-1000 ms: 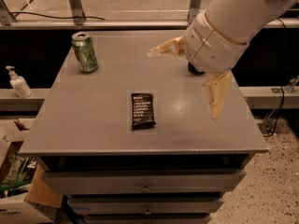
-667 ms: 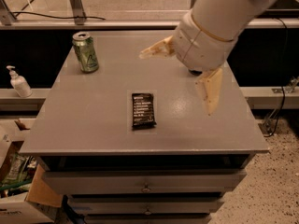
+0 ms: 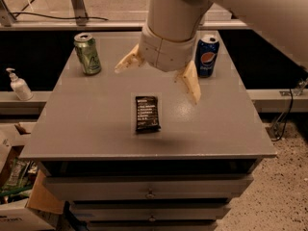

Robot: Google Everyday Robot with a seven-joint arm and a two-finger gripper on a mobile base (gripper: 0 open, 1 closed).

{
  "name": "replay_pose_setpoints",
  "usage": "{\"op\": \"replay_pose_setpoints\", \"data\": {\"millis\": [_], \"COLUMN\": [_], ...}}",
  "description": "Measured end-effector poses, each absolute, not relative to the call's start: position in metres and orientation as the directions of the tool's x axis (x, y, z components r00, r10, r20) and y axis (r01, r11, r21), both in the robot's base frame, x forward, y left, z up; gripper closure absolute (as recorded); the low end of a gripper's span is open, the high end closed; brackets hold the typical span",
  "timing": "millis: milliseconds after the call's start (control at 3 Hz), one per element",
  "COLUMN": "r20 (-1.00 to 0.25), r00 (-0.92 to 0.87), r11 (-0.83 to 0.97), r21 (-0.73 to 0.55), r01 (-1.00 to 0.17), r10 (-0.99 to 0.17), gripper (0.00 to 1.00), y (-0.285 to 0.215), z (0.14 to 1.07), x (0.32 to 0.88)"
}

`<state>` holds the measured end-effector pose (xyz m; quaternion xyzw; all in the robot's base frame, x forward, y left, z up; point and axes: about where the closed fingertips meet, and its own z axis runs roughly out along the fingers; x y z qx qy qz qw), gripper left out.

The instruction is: Pick rxbar chocolate

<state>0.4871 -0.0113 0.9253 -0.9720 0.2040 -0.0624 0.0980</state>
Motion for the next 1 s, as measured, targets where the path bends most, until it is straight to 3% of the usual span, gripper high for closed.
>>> {"op": "replay_pose_setpoints", "data": {"millis": [667,1000], "r20": [0.116,0.122], "r00": [0.969,0.976], "r11": [-0.969,-0.979], "r21": [-0.138,-0.109], "r01": [-0.204,-0.17], "r10": [-0.22,-0.183], "gripper": [0.0,0.0], "y": [0.003,0.008], "z": [0.887,0.867], "x": [0.514,0.522]}}
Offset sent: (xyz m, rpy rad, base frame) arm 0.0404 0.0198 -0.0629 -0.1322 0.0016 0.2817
